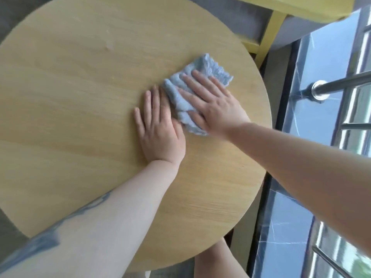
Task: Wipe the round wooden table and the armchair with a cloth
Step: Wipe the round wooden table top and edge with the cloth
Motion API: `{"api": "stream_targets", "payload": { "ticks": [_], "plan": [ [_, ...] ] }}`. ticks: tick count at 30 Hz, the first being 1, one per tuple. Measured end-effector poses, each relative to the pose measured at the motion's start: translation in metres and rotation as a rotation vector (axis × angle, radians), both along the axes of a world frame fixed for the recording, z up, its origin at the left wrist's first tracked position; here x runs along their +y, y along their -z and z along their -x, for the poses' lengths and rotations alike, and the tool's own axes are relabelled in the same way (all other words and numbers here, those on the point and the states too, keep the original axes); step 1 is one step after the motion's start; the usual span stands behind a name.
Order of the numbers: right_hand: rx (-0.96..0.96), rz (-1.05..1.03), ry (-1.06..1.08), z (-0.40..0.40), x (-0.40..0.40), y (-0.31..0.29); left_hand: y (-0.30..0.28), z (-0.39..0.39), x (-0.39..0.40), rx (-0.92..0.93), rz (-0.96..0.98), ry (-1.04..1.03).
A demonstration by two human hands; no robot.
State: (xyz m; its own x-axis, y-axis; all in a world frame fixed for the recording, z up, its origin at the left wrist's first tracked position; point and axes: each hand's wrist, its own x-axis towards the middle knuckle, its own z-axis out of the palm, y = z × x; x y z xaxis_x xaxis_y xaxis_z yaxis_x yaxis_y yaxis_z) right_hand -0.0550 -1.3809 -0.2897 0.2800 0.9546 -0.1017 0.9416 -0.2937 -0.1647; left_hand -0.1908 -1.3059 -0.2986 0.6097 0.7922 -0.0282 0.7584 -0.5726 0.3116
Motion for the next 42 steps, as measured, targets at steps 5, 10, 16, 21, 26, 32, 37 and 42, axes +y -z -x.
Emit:
{"api": "stream_targets", "payload": {
  "ticks": [5,10,16,21,26,32,37,42],
  "plan": [
    [0.111,-0.012,0.760,0.032,-0.031,-0.008,0.000,-0.003,-0.002,0.066,-0.019,0.003],
    [0.064,0.043,0.258,0.035,-0.098,-0.002,-0.001,-0.003,-0.004,0.081,-0.040,0.005],
    [0.191,0.037,0.017,0.093,-0.108,-0.001,0.003,-0.009,-0.006,0.068,-0.070,0.014],
    [0.120,0.010,0.766,0.040,-0.128,-0.005,0.005,-0.011,-0.009,0.046,-0.092,0.011],
    [0.152,-0.024,0.014,0.087,-0.098,-0.002,0.008,-0.002,0.000,-0.015,-0.085,0.009],
    [0.100,0.030,0.964,0.108,-0.070,-0.011,-0.003,0.006,0.007,-0.252,0.122,0.026],
    [0.055,0.054,-0.111,0.038,-0.021,-0.008,-0.013,0.085,0.002,-0.238,0.118,0.109],
    [0.094,0.005,1.070,0.037,-0.009,-0.009,-0.006,0.154,0.002,-0.050,0.032,-0.080]
  ]
}}
